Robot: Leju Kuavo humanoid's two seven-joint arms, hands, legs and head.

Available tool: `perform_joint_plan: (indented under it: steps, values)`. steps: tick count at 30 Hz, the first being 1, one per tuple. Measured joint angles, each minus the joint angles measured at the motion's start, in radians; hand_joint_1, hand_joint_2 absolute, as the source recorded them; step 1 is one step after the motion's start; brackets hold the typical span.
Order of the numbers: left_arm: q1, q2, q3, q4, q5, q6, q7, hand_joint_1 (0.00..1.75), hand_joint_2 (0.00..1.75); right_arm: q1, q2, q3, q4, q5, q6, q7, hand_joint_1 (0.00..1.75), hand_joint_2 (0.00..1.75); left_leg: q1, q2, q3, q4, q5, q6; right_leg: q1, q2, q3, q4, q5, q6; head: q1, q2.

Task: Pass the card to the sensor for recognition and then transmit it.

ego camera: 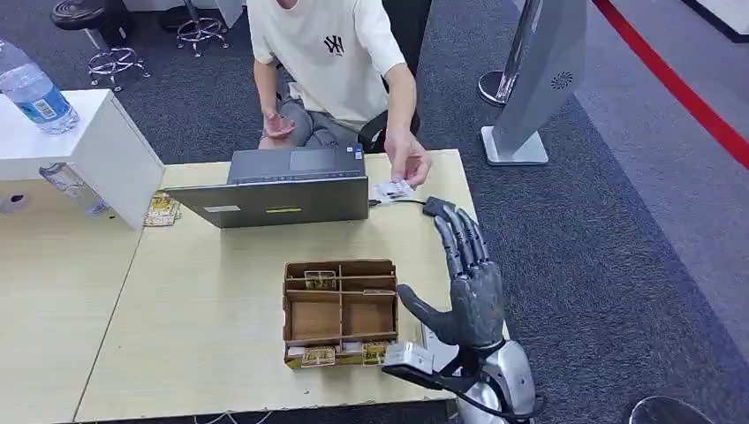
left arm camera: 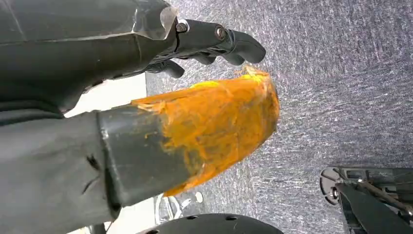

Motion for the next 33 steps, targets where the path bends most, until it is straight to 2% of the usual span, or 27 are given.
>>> perform_joint_plan:
  steps: [6,13,14,15,16,17,33]
  values:
    - [0.000,0.005,0.000,0.000,-0.025,-0.013,0.000,0.00,0.00,-0.005,0.000,-0.006,0.016,0.126,0.000,0.012,0.00,1.75,0.000,0.000,0.000,0.000,0.000,0.000,0.000,-0.001,0.000,0.000,0.000,0.000,0.000,0.000]
    - [0.000,0.007,0.000,0.000,-0.034,-0.014,0.000,0.00,0.00,-0.023,0.001,-0.013,0.026,0.172,-0.001,0.031,0.00,1.75,0.000,-0.001,0.000,0.000,0.000,0.000,0.000,-0.001,0.000,0.000,0.000,0.000,0.000,0.000]
    - [0.000,0.007,0.000,0.000,-0.035,-0.015,0.000,0.00,0.00,-0.024,0.001,-0.015,0.028,0.176,-0.001,0.033,0.24,1.75,0.000,-0.001,0.000,0.000,0.000,0.000,0.000,-0.001,0.000,0.000,0.000,0.000,0.000,0.000]
    - [0.000,0.007,0.000,0.000,-0.035,-0.016,0.000,0.00,0.00,-0.024,0.001,-0.015,0.029,0.180,-0.001,0.033,0.63,1.75,0.000,-0.001,0.000,0.000,0.000,0.000,0.000,-0.001,0.000,0.000,0.000,0.000,0.000,0.000]
    - [0.000,0.007,0.000,0.000,-0.036,-0.016,0.000,0.00,0.00,-0.024,0.001,-0.017,0.030,0.183,-0.001,0.034,1.57,1.75,0.000,-0.001,0.000,0.000,0.000,0.000,0.000,-0.001,0.000,0.000,0.000,0.000,0.000,0.000]
    - [0.000,0.007,0.000,0.000,-0.038,-0.016,0.000,0.00,0.00,-0.024,0.001,-0.019,0.030,0.185,-0.001,0.034,1.75,1.75,0.000,-0.001,0.000,0.000,0.000,0.000,0.000,-0.001,0.000,0.000,0.000,0.000,0.000,0.000]
    - [0.000,0.008,0.002,0.000,-0.049,-0.016,0.002,0.00,0.00,-0.024,0.002,-0.029,0.030,0.186,-0.001,0.044,1.75,1.75,0.000,-0.001,0.000,0.000,0.000,0.000,0.000,-0.001,0.001,0.000,0.000,0.000,0.000,0.000]
